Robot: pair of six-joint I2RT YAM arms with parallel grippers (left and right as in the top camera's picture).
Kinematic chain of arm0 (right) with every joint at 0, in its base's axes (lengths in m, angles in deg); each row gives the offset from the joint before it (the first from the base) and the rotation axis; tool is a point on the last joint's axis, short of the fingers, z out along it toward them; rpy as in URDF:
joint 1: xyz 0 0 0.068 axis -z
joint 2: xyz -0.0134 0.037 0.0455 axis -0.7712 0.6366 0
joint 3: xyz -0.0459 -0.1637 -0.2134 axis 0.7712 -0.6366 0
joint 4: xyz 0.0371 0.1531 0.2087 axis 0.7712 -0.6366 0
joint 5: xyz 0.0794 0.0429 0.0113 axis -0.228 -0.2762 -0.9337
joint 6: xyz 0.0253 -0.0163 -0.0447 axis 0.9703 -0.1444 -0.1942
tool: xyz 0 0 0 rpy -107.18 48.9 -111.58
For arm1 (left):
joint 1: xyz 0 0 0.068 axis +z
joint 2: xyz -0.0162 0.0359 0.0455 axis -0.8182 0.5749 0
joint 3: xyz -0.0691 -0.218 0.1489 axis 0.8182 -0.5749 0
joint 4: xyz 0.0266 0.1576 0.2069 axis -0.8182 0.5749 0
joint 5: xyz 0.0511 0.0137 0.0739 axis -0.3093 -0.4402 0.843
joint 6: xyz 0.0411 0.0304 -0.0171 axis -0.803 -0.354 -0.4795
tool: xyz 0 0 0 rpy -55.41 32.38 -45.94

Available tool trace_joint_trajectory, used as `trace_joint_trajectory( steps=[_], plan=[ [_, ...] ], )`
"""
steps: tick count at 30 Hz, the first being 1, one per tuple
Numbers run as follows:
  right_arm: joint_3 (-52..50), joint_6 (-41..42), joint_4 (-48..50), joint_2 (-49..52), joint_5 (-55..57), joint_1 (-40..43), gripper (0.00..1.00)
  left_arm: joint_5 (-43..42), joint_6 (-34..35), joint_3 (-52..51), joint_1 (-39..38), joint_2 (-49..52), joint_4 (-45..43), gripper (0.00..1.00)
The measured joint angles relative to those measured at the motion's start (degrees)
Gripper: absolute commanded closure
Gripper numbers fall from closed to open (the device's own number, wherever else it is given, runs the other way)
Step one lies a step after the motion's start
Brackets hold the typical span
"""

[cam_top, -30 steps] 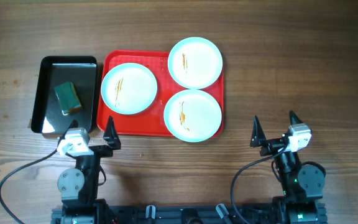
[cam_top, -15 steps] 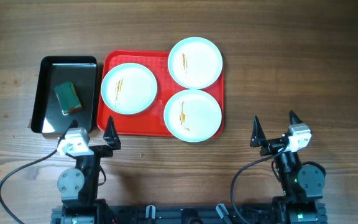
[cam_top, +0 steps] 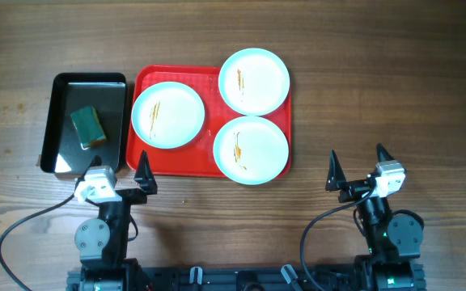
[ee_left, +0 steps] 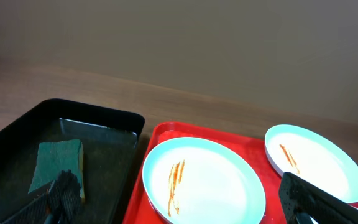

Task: Clean dirty plates on tray and stack at the side

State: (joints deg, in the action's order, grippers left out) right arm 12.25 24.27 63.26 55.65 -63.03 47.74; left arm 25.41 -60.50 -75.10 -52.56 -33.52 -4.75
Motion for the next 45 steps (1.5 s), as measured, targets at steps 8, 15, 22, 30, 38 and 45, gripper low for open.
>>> trace_joint_trajectory(
  steps=[8,15,22,30,38,45],
  plan=[
    [0.0,0.0,0.0,0.0,0.0,0.0,0.0,0.0,0.0,0.0,0.0,0.0,0.0,0.0],
    [0.0,0.0,0.0,0.0,0.7,0.0,0.0,0.0,0.0,0.0,0.0,0.0,0.0,0.0],
    [0.0,0.0,0.0,0.0,2.0,0.0,0.0,0.0,0.0,0.0,0.0,0.0,0.0,0.0],
    [0.0,0.0,0.0,0.0,2.4,0.0,0.0,0.0,0.0,0.0,0.0,0.0,0.0,0.0],
    [0.0,0.0,4.1,0.1,2.3,0.0,0.0,0.0,0.0,0.0,0.0,0.0,0.0,0.0],
    [0.0,0.2,5.0,0.1,-0.3,0.0,0.0,-1.4,0.0,0.3,0.0,0.0,0.1,0.0]
  ],
)
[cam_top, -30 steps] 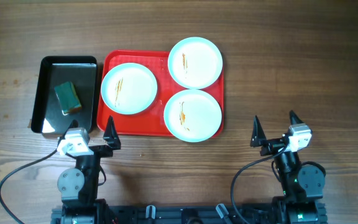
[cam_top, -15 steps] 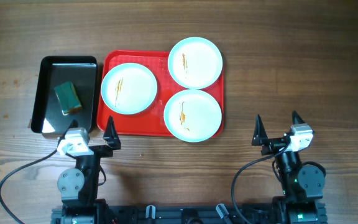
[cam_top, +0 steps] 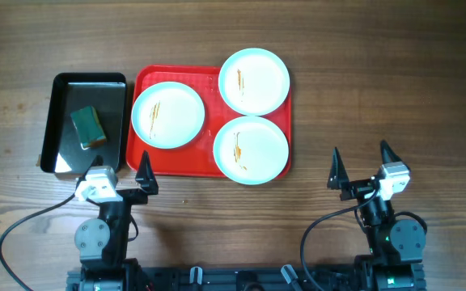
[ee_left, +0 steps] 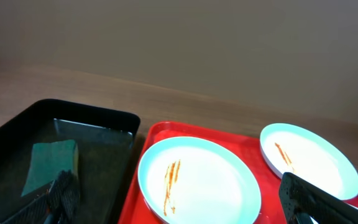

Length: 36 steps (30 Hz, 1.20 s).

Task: Clean dirty plates on tray and stack at the side

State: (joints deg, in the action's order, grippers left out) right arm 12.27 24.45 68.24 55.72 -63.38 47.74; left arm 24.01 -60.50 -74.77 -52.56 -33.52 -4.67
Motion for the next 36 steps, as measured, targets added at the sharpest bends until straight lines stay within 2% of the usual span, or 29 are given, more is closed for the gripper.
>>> trace_joint_trajectory(
  steps=[7,15,21,26,32,34,36],
  plan=[
    [2.2,0.0,0.0,0.0,-0.4,0.0,0.0,-1.2,0.0,4.3,0.0,0.0,1.2,0.0],
    [8.3,0.0,0.0,0.8,-2.8,0.0,0.0,-1.4,0.0,14.0,0.0,0.0,9.0,0.0],
    [18.7,-0.2,-0.6,11.7,-7.2,0.0,0.0,-1.4,0.0,25.4,0.0,5.3,16.5,0.0],
    [32.6,-0.5,-10.6,27.2,-11.0,0.0,0.0,-1.4,0.0,40.7,0.0,20.5,28.6,0.0],
    [55.9,-3.2,-35.5,47.1,-12.3,0.1,0.0,-1.4,-0.4,66.8,0.0,45.9,51.6,0.0],
    [64.7,-7.1,-46.4,54.3,-13.2,0.2,0.0,-1.4,-0.9,76.1,0.0,55.8,60.5,0.0],
    [69.9,-9.6,-51.6,59.1,-14.0,0.2,0.0,-1.7,-1.4,84.1,0.0,64.4,69.2,0.0]
  ],
)
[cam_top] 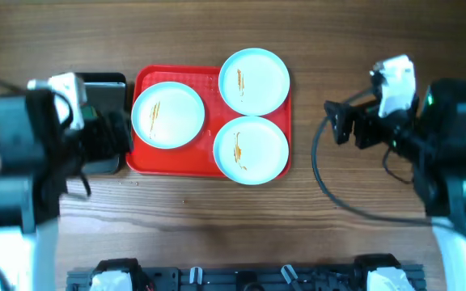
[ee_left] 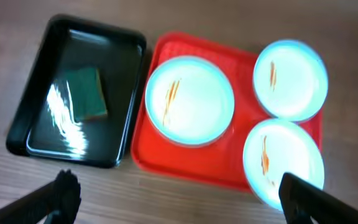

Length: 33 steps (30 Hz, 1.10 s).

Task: Clean dirty plates on tray and stack at the side
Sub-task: 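Move left gripper to the sponge and right gripper to the left plate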

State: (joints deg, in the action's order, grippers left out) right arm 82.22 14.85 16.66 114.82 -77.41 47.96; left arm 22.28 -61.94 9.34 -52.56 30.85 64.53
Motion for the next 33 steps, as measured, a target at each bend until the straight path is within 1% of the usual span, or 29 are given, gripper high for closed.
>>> trace_joint_trajectory(
  steps=[2,3,4,7,10,11,12,13,14,15,17,19,20,22,24,28,32,33],
  plan=[
    [2.2,0.6,0.2,3.2,-1.7,0.0,0.0,-2.1,-0.3,5.6,0.0,7.4,4.0,0.0],
    [2.6,2.0,0.8,4.4,-3.0,0.0,0.0,-3.1,-0.3,6.4,0.0,10.1,4.3,0.0],
    [2.7,4.1,1.9,6.1,-5.0,0.0,0.0,-4.2,-0.3,6.6,0.0,12.8,4.8,0.0],
    [2.8,7.0,4.5,10.4,-8.4,-0.4,0.01,-5.6,-0.3,6.7,0.0,19.6,4.5,0.0],
    [3.1,10.3,5.6,15.1,-8.0,-3.1,0.04,-5.5,-0.2,6.7,0.0,25.4,3.4,0.0],
    [3.7,11.5,5.5,17.0,-7.5,-4.6,0.05,-4.4,0.7,6.7,0.1,27.0,2.6,0.0],
    [4.6,12.8,5.3,19.3,-6.7,-6.4,0.07,-3.7,1.5,6.7,0.2,27.7,2.1,0.0],
    [6.6,15.0,4.9,22.8,-4.9,-9.1,0.1,-1.6,4.0,6.7,1.1,28.2,0.8,0.0],
    [9.4,15.8,3.8,26.9,-4.4,-12.1,0.12,0.7,6.6,6.8,3.0,28.1,0.0,0.0],
    [12.1,17.2,1.4,29.8,-2.9,-14.2,0.14,1.7,7.6,6.9,4.2,28.1,-0.5,0.0],
    [19.3,19.5,-0.2,36.6,-0.6,-17.9,0.19,4.0,10.0,7.1,7.8,28.0,-3.0,0.0],
    [26.8,22.6,-0.8,43.9,1.2,-21.7,0.26,5.1,11.2,7.3,10.9,28.0,-4.7,0.0],
    [29.1,23.9,-0.8,46.4,1.8,-22.8,0.28,5.7,11.6,7.3,12.1,27.9,-5.3,0.0],
    [32.9,27.3,0.9,52.1,3.0,-25.1,0.36,6.2,12.2,7.3,13.6,27.9,-5.9,0.0],
    [33.7,30.5,3.7,56.5,3.9,-26.5,0.4,6.4,12.3,7.3,13.9,27.9,-6.0,0.0],
    [33.7,34.8,6.5,63.1,4.7,-28.5,0.44,6.4,12.5,7.4,13.9,27.9,-6.9,0.0],
    [33.7,38.3,8.0,65.9,6.2,-30.9,0.46,6.6,12.6,7.4,13.9,27.9,-7.2,0.0],
    [33.7,39.0,8.2,66.3,6.7,-31.6,0.49,6.6,12.6,7.4,13.9,27.9,-7.2,0.0]
  ],
)
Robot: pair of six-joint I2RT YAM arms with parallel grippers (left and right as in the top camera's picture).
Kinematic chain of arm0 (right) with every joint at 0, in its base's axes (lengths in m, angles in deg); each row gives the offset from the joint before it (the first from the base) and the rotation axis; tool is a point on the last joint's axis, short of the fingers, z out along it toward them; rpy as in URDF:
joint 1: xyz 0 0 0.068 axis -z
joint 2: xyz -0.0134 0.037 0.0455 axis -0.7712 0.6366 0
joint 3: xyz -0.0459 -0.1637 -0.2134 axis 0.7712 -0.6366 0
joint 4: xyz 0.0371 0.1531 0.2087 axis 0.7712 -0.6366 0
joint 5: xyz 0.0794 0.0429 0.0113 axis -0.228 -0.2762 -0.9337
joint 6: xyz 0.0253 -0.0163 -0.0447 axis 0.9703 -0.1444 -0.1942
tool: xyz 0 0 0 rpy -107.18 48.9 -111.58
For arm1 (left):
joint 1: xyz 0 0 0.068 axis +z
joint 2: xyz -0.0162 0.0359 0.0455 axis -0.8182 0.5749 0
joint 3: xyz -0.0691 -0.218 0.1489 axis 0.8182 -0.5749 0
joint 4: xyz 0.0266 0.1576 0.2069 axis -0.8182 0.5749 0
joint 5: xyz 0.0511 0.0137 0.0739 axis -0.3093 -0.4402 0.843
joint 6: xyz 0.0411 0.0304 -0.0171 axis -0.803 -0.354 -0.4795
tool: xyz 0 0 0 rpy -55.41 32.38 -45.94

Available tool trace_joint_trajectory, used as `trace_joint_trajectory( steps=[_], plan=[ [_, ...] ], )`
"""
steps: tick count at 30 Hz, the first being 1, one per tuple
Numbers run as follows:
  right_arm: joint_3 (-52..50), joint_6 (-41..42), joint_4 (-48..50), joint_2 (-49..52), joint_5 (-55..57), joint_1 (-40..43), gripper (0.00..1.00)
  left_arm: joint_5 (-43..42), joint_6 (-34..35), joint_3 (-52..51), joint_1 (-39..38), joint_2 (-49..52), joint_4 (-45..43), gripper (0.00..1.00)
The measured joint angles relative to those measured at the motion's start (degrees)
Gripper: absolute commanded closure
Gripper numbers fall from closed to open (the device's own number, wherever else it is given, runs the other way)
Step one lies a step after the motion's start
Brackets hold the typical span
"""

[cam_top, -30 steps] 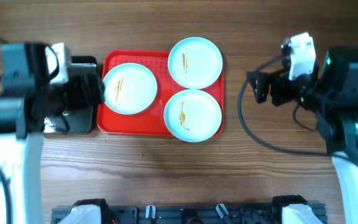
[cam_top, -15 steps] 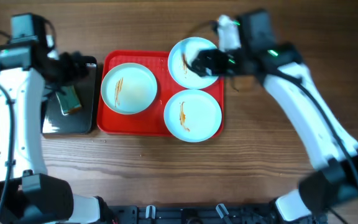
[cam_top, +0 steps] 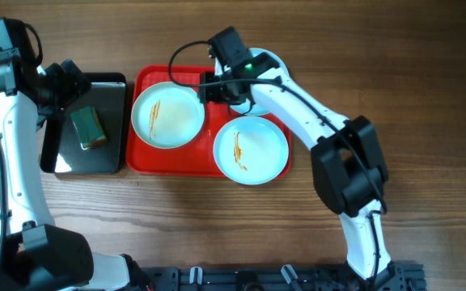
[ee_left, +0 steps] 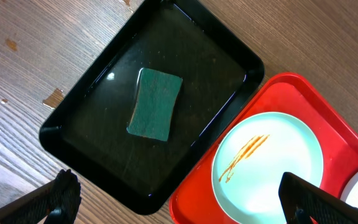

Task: Clean dirty plates on tray and stack at the side
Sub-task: 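Move left gripper to the sponge and right gripper to the left plate, then grasp the green sponge with the left gripper and lift it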

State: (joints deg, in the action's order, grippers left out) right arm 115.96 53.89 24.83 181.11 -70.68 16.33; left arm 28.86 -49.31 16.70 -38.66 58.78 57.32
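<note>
Three pale blue plates with orange-brown streaks lie on the red tray (cam_top: 148, 158). The left plate (cam_top: 167, 115) and front plate (cam_top: 251, 149) show fully. The back right plate is mostly hidden under my right arm in the overhead view. A green sponge (ee_left: 156, 104) lies in the black tray (cam_top: 95, 162). My left gripper (cam_top: 59, 87) hangs open above the black tray's left side, its fingertips (ee_left: 61, 196) wide apart with nothing between them. My right gripper (cam_top: 215, 86) sits over the gap between the left plate and the back right plate; its jaws are not clear.
The black tray stands just left of the red tray, the two almost touching. Bare wooden table (cam_top: 427, 97) lies to the right of the red tray and along the front. My right arm stretches across the red tray's right half.
My right arm was over the table right of the red tray; its gripper is now by the left plate's right rim. The left gripper has shifted over the black tray's left side.
Both grippers first rested open at the table's front edge, with plates and sponge untouched. Then both arms were raised, the left by the black tray, the right beyond the red tray. Now the right reaches over the plates. Plates and sponge have not moved.
</note>
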Motion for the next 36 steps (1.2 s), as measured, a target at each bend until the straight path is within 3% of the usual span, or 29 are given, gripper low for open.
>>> trace_joint_trajectory(
  steps=[6,16,19,23,28,36],
  plan=[
    [0.0,3.4,1.3,3.3,2.1,-1.4,0.69,0.0,0.0,0.3,0.0,2.1,-0.2,0.0],
    [0.2,6.1,2.6,7.5,1.6,-1.4,0.8,0.0,0.0,0.3,0.0,7.9,-1.7,0.0],
    [0.2,6.6,3.0,7.5,1.5,-1.6,0.96,0.2,0.2,0.3,0.0,9.3,-2.7,0.0],
    [0.2,7.3,2.5,7.8,1.1,-1.8,0.96,0.5,1.1,0.3,0.0,12.6,-3.0,0.0],
    [0.3,7.9,2.2,7.8,1.1,-1.8,0.96,0.5,1.5,0.3,0.0,16.0,-4.0,0.11],
    [0.3,7.9,2.1,7.8,1.1,-1.8,0.96,1.5,-1.4,0.3,0.0,22.5,-7.0,0.14]
  ],
)
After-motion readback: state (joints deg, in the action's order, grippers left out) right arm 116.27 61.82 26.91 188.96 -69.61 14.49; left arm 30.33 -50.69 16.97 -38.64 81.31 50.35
